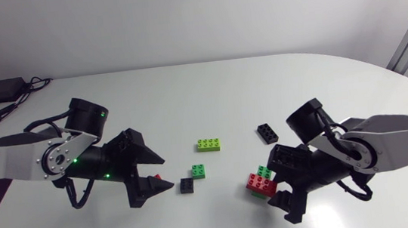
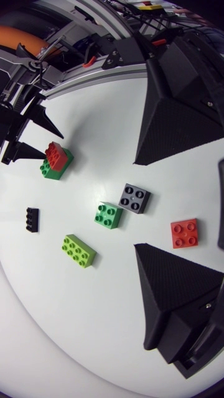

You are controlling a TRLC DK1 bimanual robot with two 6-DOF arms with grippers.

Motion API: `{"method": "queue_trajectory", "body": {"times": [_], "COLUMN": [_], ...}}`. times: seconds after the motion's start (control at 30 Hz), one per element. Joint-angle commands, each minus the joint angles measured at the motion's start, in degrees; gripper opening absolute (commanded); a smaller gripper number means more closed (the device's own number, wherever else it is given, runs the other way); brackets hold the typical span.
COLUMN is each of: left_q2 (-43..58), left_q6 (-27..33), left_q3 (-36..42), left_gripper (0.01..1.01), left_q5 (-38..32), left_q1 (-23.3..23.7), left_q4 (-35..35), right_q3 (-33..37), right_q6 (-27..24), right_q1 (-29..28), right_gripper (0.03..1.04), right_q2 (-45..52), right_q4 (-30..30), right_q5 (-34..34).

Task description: Separate the duplo bricks

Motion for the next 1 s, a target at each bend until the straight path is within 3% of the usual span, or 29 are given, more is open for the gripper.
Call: {"method": "queue_trajectory", "body": {"times": [0.0, 0.47, 0.67, 0.8, 0.97], "left_q2": [-0.3, 4.5, 5.5, 5.8, 6.1], "left_q6": [-0.9, -3.1, -3.4, -3.0, -2.3], "left_q3": [1.6, 6.5, 7.9, 7.6, 7.3], "left_gripper": [0.874, 0.874, 0.874, 0.874, 0.874], "left_q5": [-0.6, -1.4, -1.6, -1.6, -1.6], "left_q1": [-0.9, -6.8, -7.8, -7.3, -6.2], "left_q4": [-0.5, -0.2, -0.2, -0.1, -0.1], "right_q3": [-1.2, 1.3, 4.3, 4.5, 2.2], "right_q6": [1.0, -3.3, -3.8, -3.9, -3.3], "right_q1": [0.6, 2.5, -1.1, -2.1, -1.6], "right_gripper": [0.48, 0.43, 0.43, 0.44, 0.44], "right_q2": [1.3, -6.6, -4.4, -3.4, 0.6], "right_q4": [0.8, -6.4, -5.9, -5.1, 1.8], "right_q5": [0.3, -3.5, -3.0, 0.8, 8.7]}}
